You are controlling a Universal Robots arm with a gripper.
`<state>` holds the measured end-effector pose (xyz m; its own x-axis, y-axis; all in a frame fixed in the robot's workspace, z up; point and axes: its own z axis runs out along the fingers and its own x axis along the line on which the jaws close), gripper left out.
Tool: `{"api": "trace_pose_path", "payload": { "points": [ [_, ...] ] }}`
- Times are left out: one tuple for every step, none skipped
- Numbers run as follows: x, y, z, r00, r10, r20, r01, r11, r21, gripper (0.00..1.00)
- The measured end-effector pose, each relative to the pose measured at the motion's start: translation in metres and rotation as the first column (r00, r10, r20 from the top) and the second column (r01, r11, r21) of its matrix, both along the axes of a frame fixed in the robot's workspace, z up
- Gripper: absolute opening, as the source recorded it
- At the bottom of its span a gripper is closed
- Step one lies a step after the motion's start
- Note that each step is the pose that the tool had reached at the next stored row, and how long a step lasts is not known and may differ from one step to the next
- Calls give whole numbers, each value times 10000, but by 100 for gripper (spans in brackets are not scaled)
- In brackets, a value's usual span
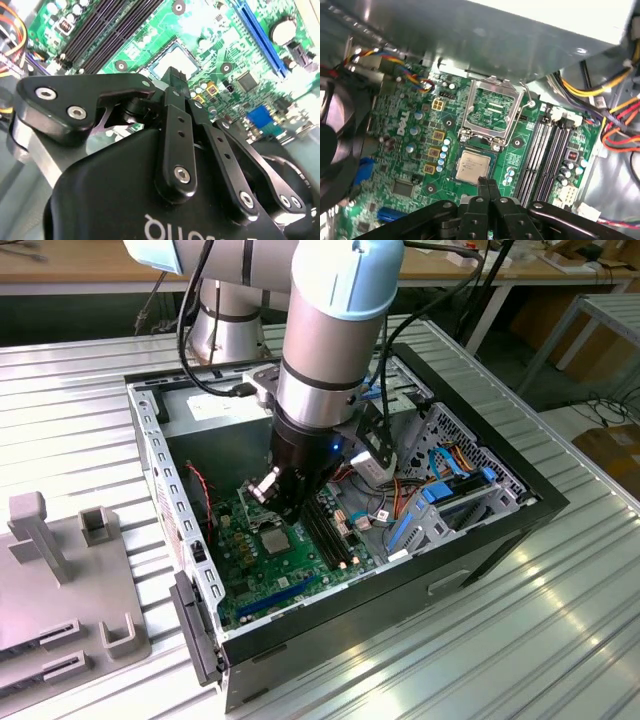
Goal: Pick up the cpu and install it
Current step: 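Place the cpu into insertion slot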
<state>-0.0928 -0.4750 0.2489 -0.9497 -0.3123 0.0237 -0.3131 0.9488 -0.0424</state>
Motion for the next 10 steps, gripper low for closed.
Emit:
{"api": "trace_pose_path", "payload": {
  "points": [
    [2,0,-2,9992,394,0,-394,9992,0,11],
    [4,0,-2,9985,548,1,-548,9985,1,11],
    [7,0,-2,9973,735,0,-735,9973,1,11],
    [11,0,-3,9954,955,0,-955,9954,3,11],
    [19,0,-2,9937,1119,0,-1119,9937,3,11],
    [25,0,-3,9925,1225,1,-1225,9925,5,11],
    [39,0,-3,9901,1402,2,-1402,9901,12,11],
    [51,1,-4,9888,1489,2,-1489,9888,14,11],
    [62,0,-4,9877,1564,2,-1564,9877,14,11],
    [72,0,-4,9861,1664,2,-1664,9861,15,11]
  ]
}}
